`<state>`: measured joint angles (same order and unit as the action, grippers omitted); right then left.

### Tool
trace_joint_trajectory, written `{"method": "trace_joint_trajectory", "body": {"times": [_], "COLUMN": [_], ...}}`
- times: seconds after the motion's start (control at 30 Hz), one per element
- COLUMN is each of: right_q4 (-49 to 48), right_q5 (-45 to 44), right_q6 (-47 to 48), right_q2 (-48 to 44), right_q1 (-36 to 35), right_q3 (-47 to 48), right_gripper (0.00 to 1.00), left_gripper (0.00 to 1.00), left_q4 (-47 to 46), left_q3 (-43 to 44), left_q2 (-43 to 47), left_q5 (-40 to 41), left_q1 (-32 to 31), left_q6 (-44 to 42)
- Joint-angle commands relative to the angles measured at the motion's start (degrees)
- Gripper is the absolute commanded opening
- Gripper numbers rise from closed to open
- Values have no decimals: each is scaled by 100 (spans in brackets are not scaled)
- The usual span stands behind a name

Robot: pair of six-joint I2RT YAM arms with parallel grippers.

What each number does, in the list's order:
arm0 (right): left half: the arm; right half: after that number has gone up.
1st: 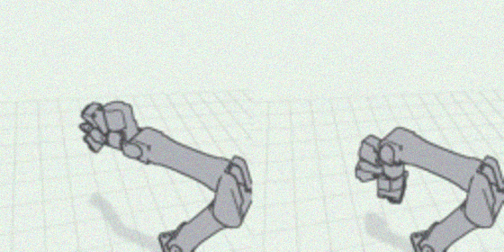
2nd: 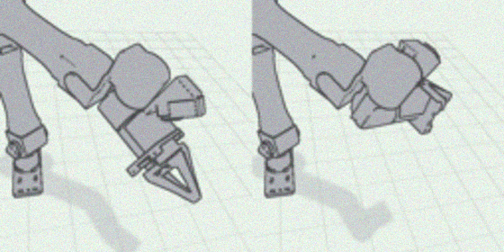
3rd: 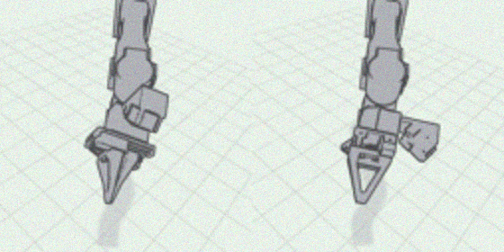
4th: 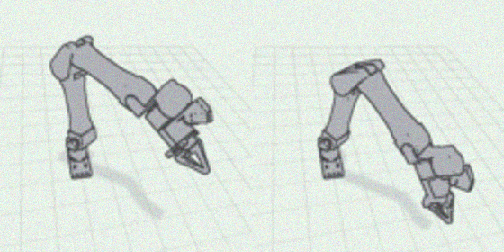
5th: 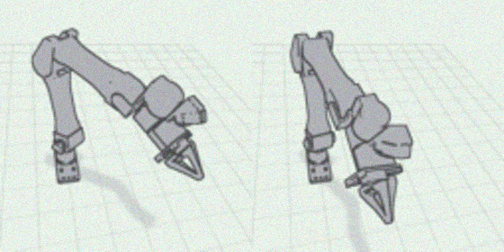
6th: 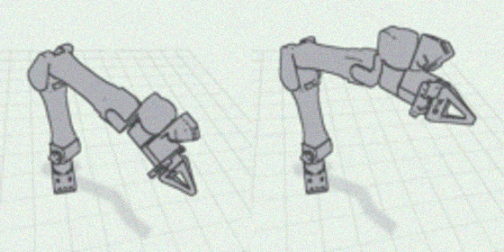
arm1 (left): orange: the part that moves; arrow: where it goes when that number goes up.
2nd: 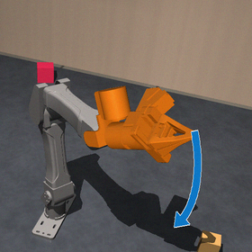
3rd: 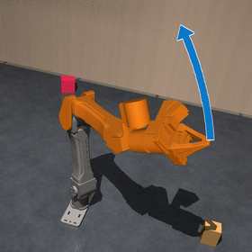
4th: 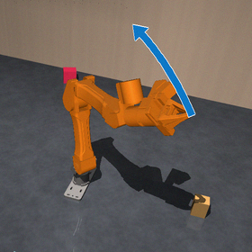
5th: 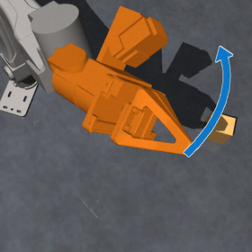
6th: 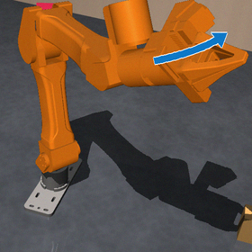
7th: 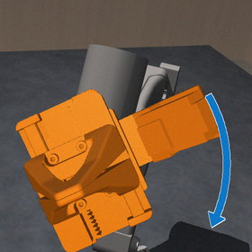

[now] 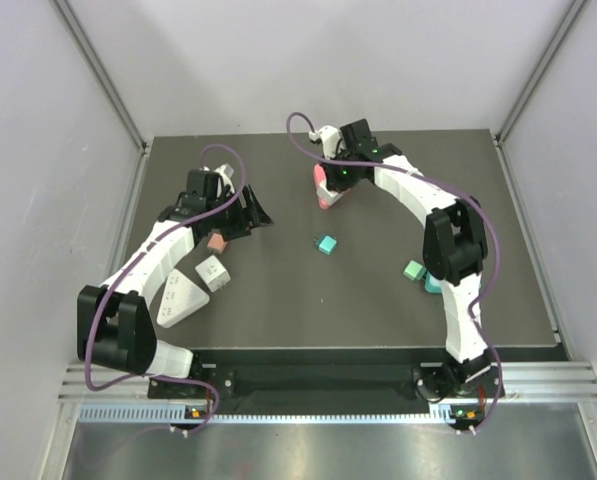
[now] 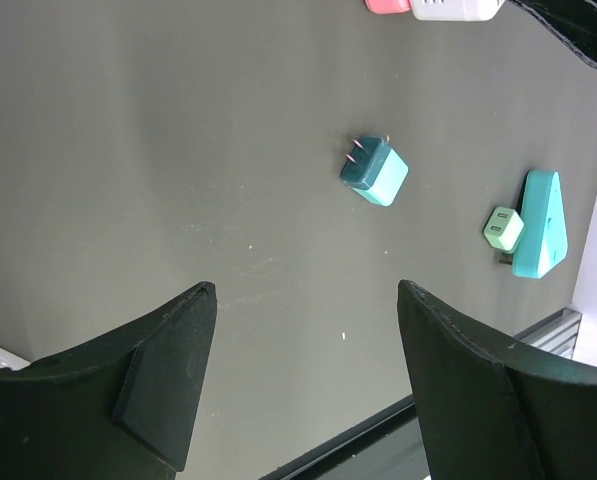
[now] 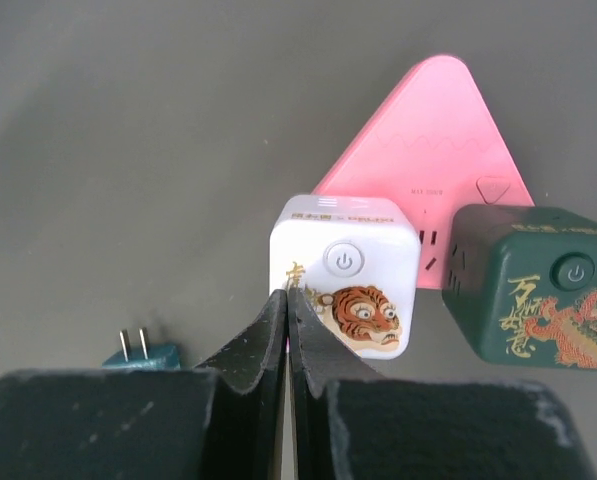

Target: Insert the plug

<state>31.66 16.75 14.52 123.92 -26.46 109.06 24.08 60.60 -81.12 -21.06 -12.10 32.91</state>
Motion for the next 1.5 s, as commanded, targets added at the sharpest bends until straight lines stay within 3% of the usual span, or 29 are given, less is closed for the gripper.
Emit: {"method": "trace_joint_trajectory", "body": {"times": [0.0,0.27,0.43,0.53,0.57,0.63,0.7,0.73,0.97,1.2,1.47], "right_q4": [411,279,-289,-834,-959,-1074,-1048,-1074,-1399,-2328,-2243], "right_q5": [-146,-199,-583,-848,-971,-1095,-1008,-859,-1535,-551,-94], "right_q6": [112,-37,-502,-1239,-1415,-2187,-2479,-2516,-3701,-3755,-3527], "right_q2": [-350,-1123,-1869,-2625,-3010,-3346,-3751,-3874,-4745,-5342,-5273], "right_q1": [-43,-140,-246,-272,-281,-281,-272,-272,-246,149,325], "right_q3": [457,336,-541,-1446,-1675,-2255,-2685,-2844,-4119,-5288,-5518], "right_gripper": [0,0,5,25,39,51,95,100,100,100,100], "left_gripper": [78,78,78,77,77,78,78,78,80,81,80], "left_q4": [1,229,527,589,668,800,1107,1195,1442,1240,1090], "left_q3": [40,110,198,172,154,163,180,163,-337,-716,-1059], "left_q2": [263,632,843,949,984,1045,1081,1168,1398,898,247], "left_q5": [32,32,434,830,1240,1673,2447,2701,4082,3899,3714], "left_q1": [32,32,32,32,32,32,32,32,76,138,129], "left_q6": [14,-12,-109,92,172,435,776,909,1825,1789,1965]}}
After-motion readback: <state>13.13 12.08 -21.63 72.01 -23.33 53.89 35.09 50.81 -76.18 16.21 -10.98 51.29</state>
